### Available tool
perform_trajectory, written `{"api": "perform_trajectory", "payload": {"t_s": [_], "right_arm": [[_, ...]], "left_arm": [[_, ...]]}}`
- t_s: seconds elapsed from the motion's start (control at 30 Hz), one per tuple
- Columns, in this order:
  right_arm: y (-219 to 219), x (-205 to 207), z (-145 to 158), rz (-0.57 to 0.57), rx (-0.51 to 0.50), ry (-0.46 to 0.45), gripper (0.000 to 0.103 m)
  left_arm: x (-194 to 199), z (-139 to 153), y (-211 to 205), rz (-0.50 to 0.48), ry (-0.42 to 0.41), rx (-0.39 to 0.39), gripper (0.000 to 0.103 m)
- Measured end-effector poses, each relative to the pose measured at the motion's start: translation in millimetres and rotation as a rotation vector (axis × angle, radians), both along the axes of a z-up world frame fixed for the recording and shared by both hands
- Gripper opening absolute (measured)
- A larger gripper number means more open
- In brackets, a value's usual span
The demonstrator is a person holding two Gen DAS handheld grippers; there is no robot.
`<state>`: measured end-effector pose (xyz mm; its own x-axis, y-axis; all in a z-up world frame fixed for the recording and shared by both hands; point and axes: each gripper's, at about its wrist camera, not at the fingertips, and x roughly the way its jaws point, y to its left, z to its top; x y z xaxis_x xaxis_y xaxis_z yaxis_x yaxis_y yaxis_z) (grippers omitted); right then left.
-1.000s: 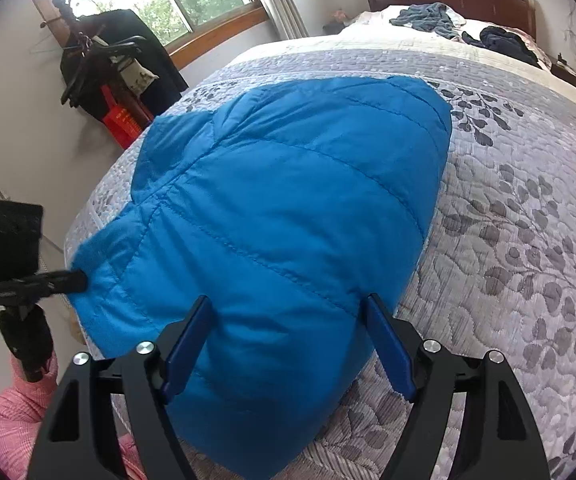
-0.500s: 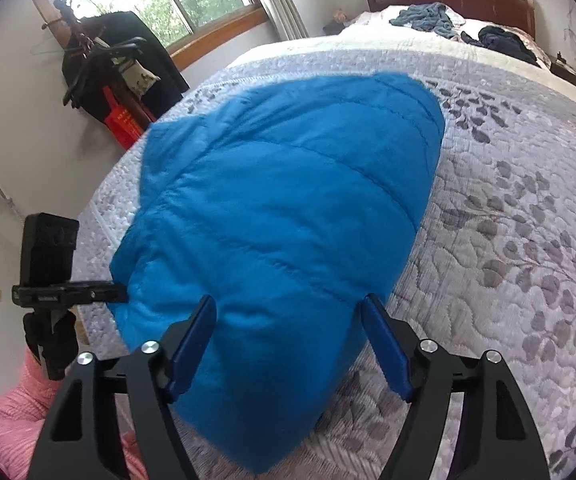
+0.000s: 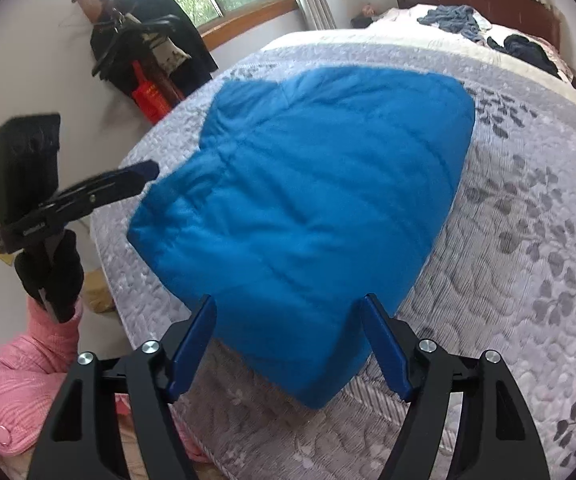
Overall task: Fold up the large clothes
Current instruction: 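Lift the jacket end with the left tool and tuck it under, then move the left tool to the bundle's rhinestone-patch end and open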
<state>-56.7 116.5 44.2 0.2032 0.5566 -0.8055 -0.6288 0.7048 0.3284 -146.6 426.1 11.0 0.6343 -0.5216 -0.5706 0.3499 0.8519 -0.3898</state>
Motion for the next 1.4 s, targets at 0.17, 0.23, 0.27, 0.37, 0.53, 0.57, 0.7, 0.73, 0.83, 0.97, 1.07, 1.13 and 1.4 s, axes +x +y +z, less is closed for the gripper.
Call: {"api": "perform_trajectory", "payload": {"t_s": [0.17, 0.23, 0.27, 0.37, 0.53, 0.57, 0.7, 0.73, 0.83, 0.97, 1.07, 1.13, 1.4], "right_arm": [[0.2, 5.4, -10.2, -0.021, -0.026, -0.008, 0.075], [0.7, 7.1, -12.4, -0.025, -0.032, -0.01, 0.076], [1.5, 7.2, -13.4, -0.024, -0.032, -0.009, 0.076], [1.7, 8.3, -15.1, -0.026, -0.031, -0.01, 0.076], [1.3, 8.6, -15.7, -0.036, -0.034, -0.011, 0.076], [0.9, 7.9, -15.0, -0.039, -0.035, -0.013, 0.076], [-1.8, 5.0, -13.7, -0.047, -0.036, -0.013, 0.075], [-3.1, 4.4, -12.7, -0.049, -0.034, -0.011, 0.075], [-5.3, 2.7, -8.5, -0.056, -0.035, -0.019, 0.075], [-8.1, 0.9, -3.7, -0.063, -0.037, -0.032, 0.075], [-8.2, 1.2, -2.5, -0.068, -0.044, -0.039, 0.075], [-7.0, 2.8, -5.7, -0.069, -0.048, -0.032, 0.075], [-1.4, 9.6, -17.7, -0.061, -0.045, 0.008, 0.075]], "left_arm": [[10.6, -13.7, 1.9, 0.026, 0.048, 0.034, 0.036], [13.4, -23.8, 2.9, 0.035, 0.076, 0.045, 0.036], [15.9, -30.9, 2.4, 0.035, 0.098, 0.045, 0.036], [21.5, -46.0, 4.7, 0.039, 0.142, 0.012, 0.038], [21.3, -47.3, 5.3, 0.044, 0.14, 0.022, 0.038], [20.0, -45.1, 5.5, 0.046, 0.141, 0.026, 0.038], [13.3, -30.1, 6.1, 0.054, 0.12, 0.033, 0.036], [12.0, -26.5, 5.3, 0.054, 0.113, 0.034, 0.036], [8.2, -19.1, 5.8, 0.057, 0.099, 0.035, 0.037], [4.9, -11.4, 7.3, 0.057, 0.082, 0.033, 0.037], [8.9, -13.1, 8.0, 0.057, 0.087, 0.038, 0.037], [13.1, -18.9, 7.5, 0.053, 0.104, 0.047, 0.037], [28.6, -42.6, 11.3, 0.038, 0.175, 0.001, 0.039]]}}
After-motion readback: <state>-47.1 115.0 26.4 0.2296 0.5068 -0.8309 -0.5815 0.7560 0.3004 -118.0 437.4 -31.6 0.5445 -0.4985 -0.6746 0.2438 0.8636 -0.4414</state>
